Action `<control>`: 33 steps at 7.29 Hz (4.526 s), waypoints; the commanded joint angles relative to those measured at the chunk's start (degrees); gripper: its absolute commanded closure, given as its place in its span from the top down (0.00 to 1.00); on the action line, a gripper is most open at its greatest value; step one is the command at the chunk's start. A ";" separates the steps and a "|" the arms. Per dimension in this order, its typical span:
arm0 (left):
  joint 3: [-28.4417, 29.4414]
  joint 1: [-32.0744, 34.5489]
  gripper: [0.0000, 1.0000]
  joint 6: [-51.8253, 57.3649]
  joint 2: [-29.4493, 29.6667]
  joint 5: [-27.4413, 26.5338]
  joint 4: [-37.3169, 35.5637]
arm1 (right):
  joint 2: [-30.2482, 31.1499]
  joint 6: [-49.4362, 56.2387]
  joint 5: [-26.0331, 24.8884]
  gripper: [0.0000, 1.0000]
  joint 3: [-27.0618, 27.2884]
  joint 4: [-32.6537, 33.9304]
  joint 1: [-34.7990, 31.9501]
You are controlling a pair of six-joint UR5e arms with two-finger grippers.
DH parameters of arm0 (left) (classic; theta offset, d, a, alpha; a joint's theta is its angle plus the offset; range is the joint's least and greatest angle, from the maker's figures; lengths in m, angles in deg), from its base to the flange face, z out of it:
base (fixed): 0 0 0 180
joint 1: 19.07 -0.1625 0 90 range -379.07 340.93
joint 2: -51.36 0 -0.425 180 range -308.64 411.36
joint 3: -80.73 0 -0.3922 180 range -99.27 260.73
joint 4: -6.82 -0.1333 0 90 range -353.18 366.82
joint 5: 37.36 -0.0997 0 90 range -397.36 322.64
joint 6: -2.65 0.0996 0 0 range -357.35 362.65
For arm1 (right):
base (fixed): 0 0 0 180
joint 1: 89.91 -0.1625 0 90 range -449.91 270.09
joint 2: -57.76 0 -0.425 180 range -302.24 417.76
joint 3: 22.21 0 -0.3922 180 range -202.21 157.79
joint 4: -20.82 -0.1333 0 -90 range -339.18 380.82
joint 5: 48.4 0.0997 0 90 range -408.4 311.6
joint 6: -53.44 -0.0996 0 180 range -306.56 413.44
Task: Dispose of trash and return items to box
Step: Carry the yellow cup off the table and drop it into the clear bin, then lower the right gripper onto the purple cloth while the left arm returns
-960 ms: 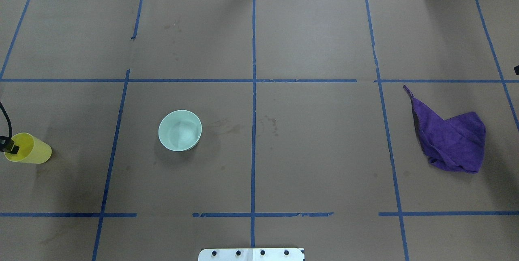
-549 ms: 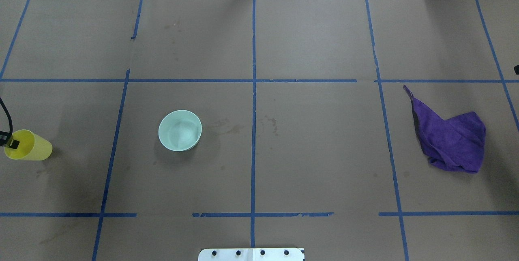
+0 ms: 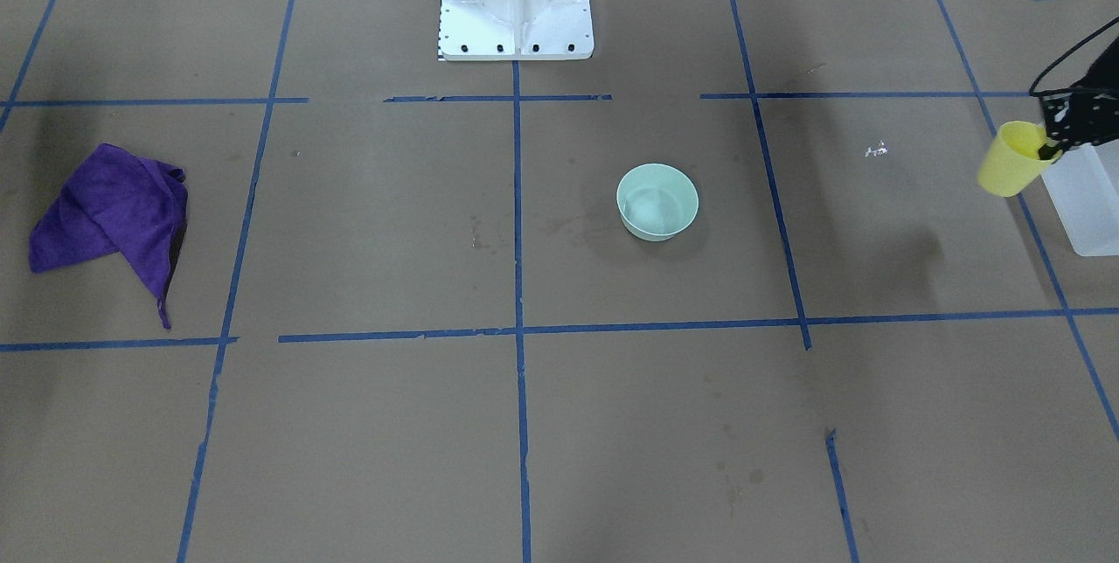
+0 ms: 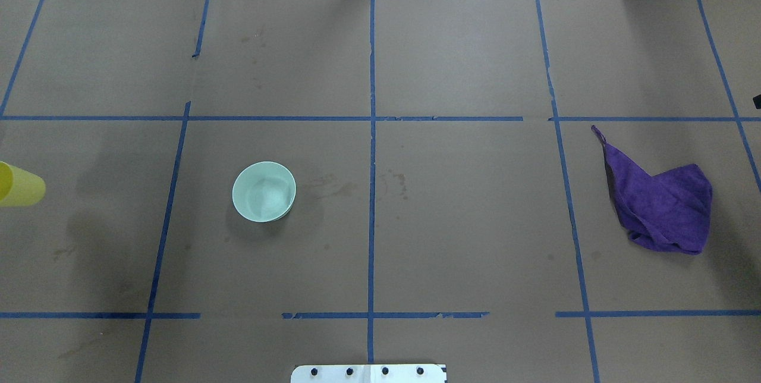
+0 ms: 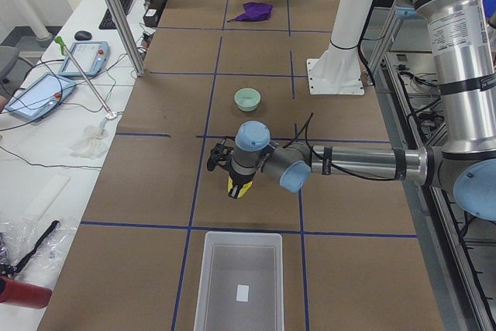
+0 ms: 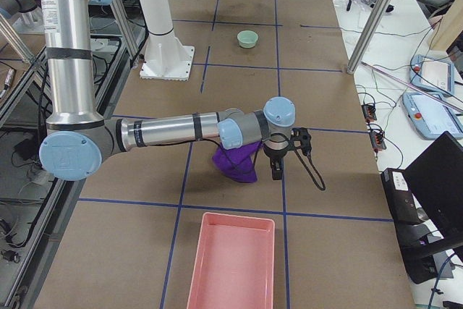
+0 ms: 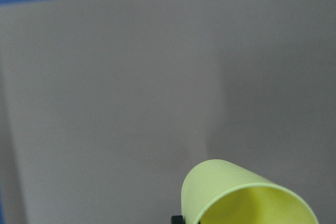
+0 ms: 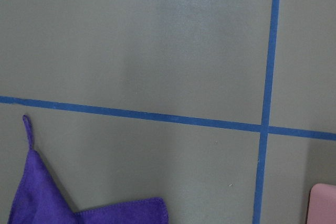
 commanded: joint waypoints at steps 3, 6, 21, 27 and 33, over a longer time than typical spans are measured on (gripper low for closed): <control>15.10 15.89 0.00 27.29 5.17 -0.05 -8.13 | -0.45 -0.44 0.07 1.00 0.22 -0.25 1.28; 22.86 15.72 0.00 26.61 8.15 0.12 -8.56 | -0.72 -7.46 -0.11 1.00 3.38 -0.25 3.75; 15.62 15.01 0.66 19.19 12.80 6.19 -16.62 | -1.33 -12.28 -0.37 1.00 4.70 -0.34 7.69; -0.15 1.41 0.74 -11.16 18.35 6.54 -19.82 | -0.72 -17.75 -2.47 1.00 8.48 -0.34 16.13; -6.40 -8.70 0.76 -29.10 22.12 6.10 -19.82 | 5.85 -18.37 -9.42 1.00 10.24 -7.87 29.93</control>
